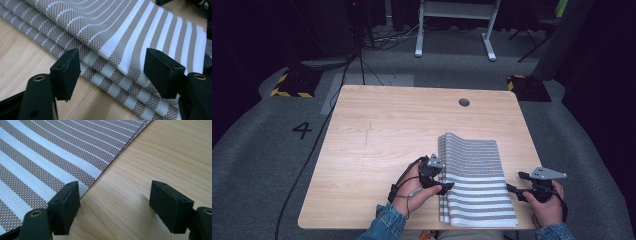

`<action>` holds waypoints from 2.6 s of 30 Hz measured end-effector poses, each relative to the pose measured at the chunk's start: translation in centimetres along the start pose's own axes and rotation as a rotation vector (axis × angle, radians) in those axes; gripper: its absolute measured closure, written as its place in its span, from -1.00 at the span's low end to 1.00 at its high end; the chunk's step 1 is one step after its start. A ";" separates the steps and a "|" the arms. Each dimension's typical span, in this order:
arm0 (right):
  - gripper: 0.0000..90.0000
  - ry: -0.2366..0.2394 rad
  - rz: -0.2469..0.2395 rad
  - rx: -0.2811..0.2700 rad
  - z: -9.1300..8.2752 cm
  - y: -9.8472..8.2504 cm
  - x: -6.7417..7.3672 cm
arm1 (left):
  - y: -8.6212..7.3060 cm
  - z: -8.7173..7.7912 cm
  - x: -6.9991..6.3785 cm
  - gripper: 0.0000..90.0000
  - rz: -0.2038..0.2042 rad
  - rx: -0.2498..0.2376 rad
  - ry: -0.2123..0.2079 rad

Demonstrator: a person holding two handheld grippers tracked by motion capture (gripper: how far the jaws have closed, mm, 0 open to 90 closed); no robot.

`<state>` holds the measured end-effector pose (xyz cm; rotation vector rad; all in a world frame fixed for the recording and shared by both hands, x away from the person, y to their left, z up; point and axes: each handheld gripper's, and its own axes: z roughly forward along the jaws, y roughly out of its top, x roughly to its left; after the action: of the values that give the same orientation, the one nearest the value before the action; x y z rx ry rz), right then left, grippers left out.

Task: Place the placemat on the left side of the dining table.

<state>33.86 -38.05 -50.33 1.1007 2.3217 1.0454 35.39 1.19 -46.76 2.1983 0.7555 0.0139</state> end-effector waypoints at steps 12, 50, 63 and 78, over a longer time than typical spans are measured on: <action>-0.46 -0.006 0.004 -0.001 0.0 0.0 0.1 | 1.1 0.8 -1.4 -0.26 0.075 -0.006 -0.022; -0.45 -0.024 0.015 -0.003 0.0 -0.1 0.3 | 3.5 -4.0 -4.2 0.97 0.102 -0.126 0.029; -0.45 -0.025 0.018 -0.002 0.0 -0.1 0.3 | 3.4 -10.3 -2.0 0.97 0.095 -0.185 0.092; -0.45 -0.024 0.018 -0.002 0.0 -0.1 0.3 | -1.3 -14.8 3.3 0.97 0.037 -0.100 0.225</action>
<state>33.63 -37.89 -50.38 1.1292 2.2951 1.0354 33.78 13.75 -38.29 2.1365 0.8183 0.3161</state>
